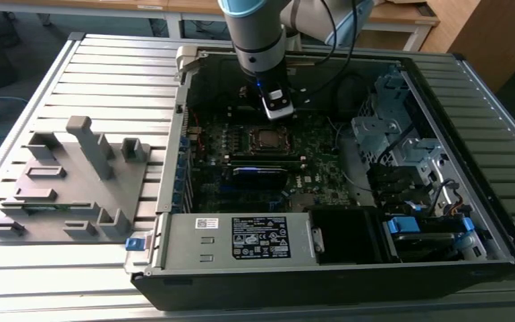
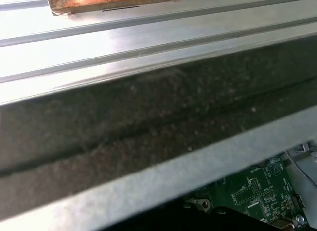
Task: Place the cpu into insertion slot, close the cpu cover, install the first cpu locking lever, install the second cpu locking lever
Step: 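Install the first cpu locking lever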
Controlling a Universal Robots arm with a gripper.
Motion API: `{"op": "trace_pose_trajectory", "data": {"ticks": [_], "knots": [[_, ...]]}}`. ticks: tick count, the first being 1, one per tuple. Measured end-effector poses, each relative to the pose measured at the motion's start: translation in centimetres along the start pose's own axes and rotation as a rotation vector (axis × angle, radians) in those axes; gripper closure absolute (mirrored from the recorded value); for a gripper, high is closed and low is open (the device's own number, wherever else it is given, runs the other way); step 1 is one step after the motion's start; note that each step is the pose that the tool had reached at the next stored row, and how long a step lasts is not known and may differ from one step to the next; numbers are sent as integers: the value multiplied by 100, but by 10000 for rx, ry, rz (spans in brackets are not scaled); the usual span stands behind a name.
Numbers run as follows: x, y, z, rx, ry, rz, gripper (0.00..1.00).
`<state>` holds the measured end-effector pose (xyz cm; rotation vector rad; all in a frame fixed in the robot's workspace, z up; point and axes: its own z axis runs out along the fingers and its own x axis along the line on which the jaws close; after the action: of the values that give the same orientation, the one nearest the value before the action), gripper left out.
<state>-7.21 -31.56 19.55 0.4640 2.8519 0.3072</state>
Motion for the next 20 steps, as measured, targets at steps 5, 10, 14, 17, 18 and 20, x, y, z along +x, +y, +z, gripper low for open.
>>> {"op": "trace_pose_trajectory", "data": {"ticks": [5,10,14,17,18,20], "knots": [[-2,-9,3,-67,-19,7,90],[-10,-32,-2,-66,-24,6,90],[-14,-46,0,-68,-29,7,90],[-14,-47,1,-66,-29,5,90],[-13,-47,3,-67,-30,6,90],[-13,-48,7,-71,-35,4,90]]}}
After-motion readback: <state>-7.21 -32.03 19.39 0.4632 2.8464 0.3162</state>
